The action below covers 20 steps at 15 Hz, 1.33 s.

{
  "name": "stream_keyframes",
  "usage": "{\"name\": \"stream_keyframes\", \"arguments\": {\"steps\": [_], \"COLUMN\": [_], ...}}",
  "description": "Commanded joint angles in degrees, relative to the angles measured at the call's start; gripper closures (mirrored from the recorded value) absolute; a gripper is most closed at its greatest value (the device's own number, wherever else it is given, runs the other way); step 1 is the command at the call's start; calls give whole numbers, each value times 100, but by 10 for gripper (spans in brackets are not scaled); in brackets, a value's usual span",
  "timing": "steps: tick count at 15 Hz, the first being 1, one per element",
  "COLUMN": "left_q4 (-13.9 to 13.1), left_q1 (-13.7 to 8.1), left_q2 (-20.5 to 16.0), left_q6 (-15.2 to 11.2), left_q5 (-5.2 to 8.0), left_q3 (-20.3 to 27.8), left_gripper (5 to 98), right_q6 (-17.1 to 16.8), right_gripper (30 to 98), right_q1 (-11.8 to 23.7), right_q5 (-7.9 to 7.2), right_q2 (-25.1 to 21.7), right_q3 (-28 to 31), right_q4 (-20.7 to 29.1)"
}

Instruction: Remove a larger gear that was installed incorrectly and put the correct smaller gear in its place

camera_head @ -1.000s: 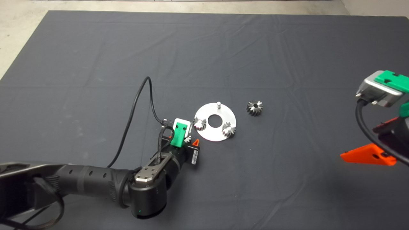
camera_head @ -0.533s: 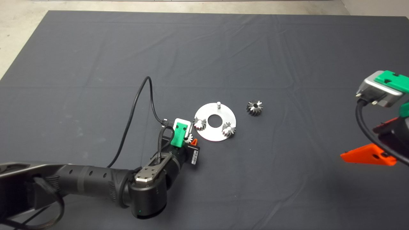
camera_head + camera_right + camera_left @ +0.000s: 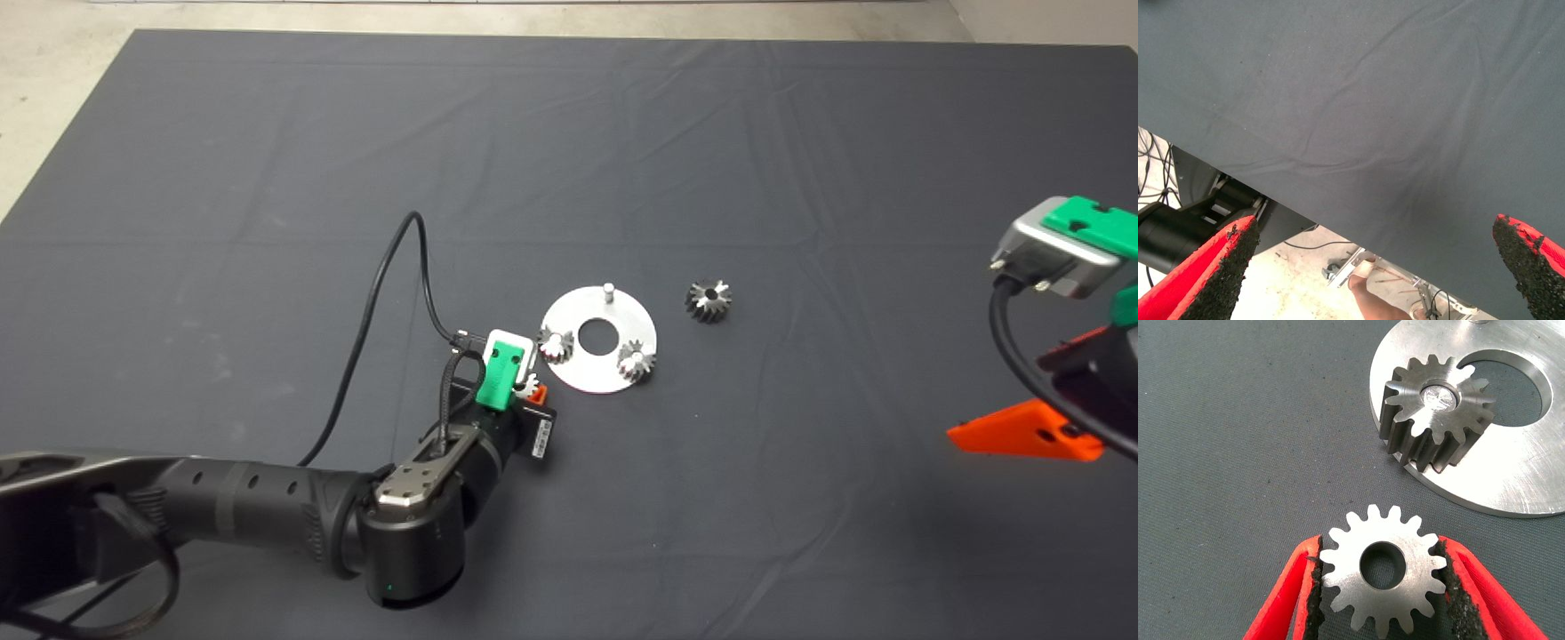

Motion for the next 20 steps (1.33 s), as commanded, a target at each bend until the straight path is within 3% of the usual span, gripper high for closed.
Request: {"name": "stream_keyframes", "arguments": {"steps": [1, 4, 7, 9, 11, 12, 15, 20], "left_q4": [100, 92, 14, -237, -287, -334, -926, -1103], "left_q1": [62, 62, 35, 18, -29, -182, -765, -1344], "left_q2": [26, 61, 140, 212, 202, 193, 154, -159], "left_q6": [127, 380, 449, 506, 566, 566, 536, 469], "left_q5": [279, 427, 514, 525, 534, 546, 608, 630], "left_q3": [-22, 274, 300, 304, 364, 390, 420, 717], "left_gripper": [646, 664, 682, 689, 701, 701, 702, 706], "right_q6": [43, 43, 43, 43, 43, 43, 46, 43], "right_gripper": [362, 362, 362, 362, 362, 362, 362, 362], "right_q1": [128, 128, 128, 128, 128, 128, 128, 128], "right_q5": [13, 13, 22, 22, 22, 22, 31, 31], "right_q2": [-16, -16, -42, -51, -51, -51, -42, -16], "right_q3": [27, 27, 45, 36, 36, 36, 36, 18], "right_q4": [188, 188, 188, 188, 211, 214, 214, 214]}}
